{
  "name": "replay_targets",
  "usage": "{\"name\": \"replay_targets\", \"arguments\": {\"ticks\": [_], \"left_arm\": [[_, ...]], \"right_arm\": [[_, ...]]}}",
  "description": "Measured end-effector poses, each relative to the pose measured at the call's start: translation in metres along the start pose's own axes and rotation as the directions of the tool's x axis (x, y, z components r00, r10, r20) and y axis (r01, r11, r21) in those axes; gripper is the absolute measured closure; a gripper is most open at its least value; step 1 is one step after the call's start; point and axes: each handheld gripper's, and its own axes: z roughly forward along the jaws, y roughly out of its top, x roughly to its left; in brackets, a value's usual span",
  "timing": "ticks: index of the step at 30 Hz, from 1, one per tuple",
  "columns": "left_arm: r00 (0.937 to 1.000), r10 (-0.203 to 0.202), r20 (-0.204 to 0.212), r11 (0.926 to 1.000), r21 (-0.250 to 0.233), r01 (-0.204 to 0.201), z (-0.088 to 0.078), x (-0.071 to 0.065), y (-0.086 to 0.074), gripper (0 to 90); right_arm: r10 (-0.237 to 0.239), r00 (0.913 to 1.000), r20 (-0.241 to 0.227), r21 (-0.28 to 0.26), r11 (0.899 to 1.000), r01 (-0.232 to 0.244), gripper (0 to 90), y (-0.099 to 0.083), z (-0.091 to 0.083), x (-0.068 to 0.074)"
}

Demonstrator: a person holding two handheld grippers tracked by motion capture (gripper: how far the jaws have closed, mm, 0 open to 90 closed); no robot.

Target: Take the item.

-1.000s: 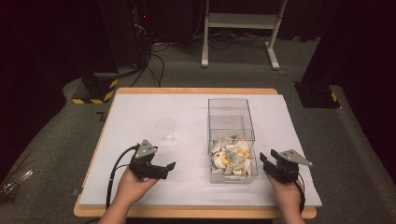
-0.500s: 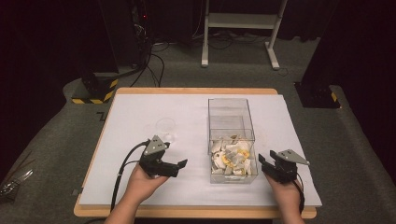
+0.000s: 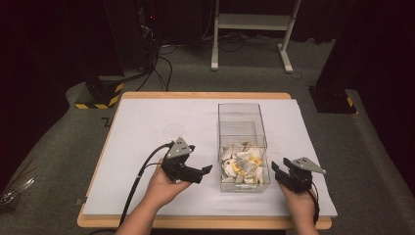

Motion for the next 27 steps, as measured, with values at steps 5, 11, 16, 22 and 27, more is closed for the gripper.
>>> {"name": "replay_targets", "arguments": {"ticks": [5, 11, 16, 22, 27], "left_arm": [[0.9993, 0.021, 0.030, 0.9998, -0.005, -0.021, 0.008, -0.006, 0.010, 10.1], [0.9969, 0.052, 0.058, 0.9986, 0.001, -0.052, 0.022, -0.018, 0.019, 10.7], [0.9938, 0.071, 0.085, 0.9974, -0.001, -0.071, 0.034, -0.030, 0.025, 13.0], [0.9903, 0.078, 0.115, 0.9964, 0.023, -0.081, 0.053, -0.042, 0.030, 15.1], [0.9854, 0.099, 0.138, 0.9931, 0.049, -0.107, 0.068, -0.049, 0.037, 17.9]], "right_arm": [[0.008, 0.9999, 0.009, 0.011, 1.000, -0.008, 48.5, -0.002, 0.002, -0.002], [0.011, 0.9998, 0.014, 0.014, 1.000, -0.011, 48.8, -0.002, 0.002, -0.001], [0.012, 0.9998, 0.015, 0.012, 1.000, -0.012, 49.1, -0.002, 0.002, -0.001], [0.000, 1.0000, 0.006, 0.014, 1.000, 0.000, 49.1, -0.003, 0.002, 0.000], [0.012, 0.9999, 0.001, 0.006, 1.000, -0.012, 49.4, -0.003, 0.000, -0.003]]}}
